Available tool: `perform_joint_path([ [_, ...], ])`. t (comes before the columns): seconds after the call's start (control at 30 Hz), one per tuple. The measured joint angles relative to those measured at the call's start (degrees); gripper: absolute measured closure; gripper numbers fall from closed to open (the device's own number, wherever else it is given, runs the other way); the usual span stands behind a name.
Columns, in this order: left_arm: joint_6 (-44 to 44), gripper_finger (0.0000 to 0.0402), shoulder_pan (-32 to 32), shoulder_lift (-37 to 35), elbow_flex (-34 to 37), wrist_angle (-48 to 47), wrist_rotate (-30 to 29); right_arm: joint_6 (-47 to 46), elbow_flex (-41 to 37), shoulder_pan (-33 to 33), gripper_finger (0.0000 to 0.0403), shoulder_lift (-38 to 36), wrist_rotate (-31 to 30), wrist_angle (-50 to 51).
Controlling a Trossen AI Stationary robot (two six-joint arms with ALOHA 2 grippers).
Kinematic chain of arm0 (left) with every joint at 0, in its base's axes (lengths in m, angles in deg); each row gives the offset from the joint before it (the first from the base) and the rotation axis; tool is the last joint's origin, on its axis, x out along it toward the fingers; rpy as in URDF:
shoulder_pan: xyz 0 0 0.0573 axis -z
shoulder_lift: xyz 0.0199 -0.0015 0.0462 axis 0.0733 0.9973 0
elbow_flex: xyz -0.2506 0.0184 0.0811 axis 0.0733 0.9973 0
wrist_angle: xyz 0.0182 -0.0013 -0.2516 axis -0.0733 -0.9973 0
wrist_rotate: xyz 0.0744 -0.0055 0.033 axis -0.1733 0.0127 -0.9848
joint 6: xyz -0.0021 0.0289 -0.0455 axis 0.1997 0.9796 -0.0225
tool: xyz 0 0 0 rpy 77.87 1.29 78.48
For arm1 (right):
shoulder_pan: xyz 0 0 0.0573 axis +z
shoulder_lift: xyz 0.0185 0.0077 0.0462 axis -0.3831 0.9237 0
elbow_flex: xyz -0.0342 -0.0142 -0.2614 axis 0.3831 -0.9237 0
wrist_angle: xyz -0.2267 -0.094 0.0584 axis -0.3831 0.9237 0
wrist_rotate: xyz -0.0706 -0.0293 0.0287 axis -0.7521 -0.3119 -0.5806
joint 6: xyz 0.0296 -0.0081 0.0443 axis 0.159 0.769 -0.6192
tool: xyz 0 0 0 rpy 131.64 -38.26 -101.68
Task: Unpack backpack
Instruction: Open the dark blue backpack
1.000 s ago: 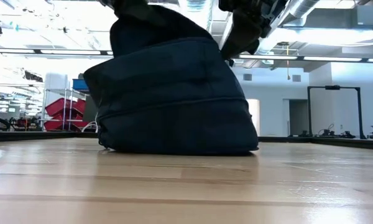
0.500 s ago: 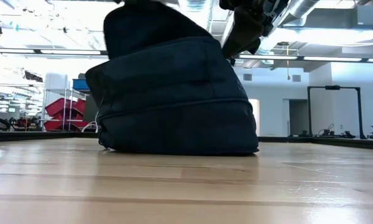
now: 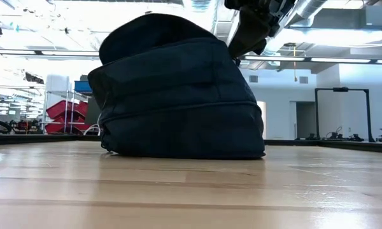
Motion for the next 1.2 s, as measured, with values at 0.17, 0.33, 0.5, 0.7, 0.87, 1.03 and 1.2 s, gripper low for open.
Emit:
perform_joint_path([
  [0.17, 7.61, 0.0146, 3.8, 6.34, 0.11, -1.64, -3.52, 0.95, 0.0, -0.17, 0.0403, 0.0, 0.0, -0.22],
  [0.33, 10.6, 0.0146, 5.01, 8.78, -1.64, -0.74, -5.94, 0.98, 0.0, -0.17, 0.0403, 0.0, 0.0, -0.22],
  [0.5, 12.57, 0.0146, 4.29, 8.76, -1.17, -1.53, -6.01, 0.91, 0.0, -0.17, 0.0403, 0.0, 0.0, -0.2],
  [0.7, 12.83, 0.0146, 3.6, 9.48, 1.4, -1.15, -5.96, 0.58, 0.0, -1.26, 0.0403, 0.0, 0.11, -1.04],
  [0.87, 14.11, 0.0146, 3.58, 13.92, 1.47, 1.3, -5.91, 0.25, 0.01, -1.7, 0.0403, 0.0, 0.09, -2.0],
  [1.03, 16.22, 0.0146, 3.38, 18.28, 1.49, 2.73, -9.61, 0.23, 0.0, -1.34, 0.0403, 0.0, 0.09, -1.99],
  [1.2, 11.91, 0.0161, 3.0, 17.89, 1.05, 5.82, -12.03, -0.34, 0.0, -0.69, 0.0403, 0.0, 0.07, -1.91],
])
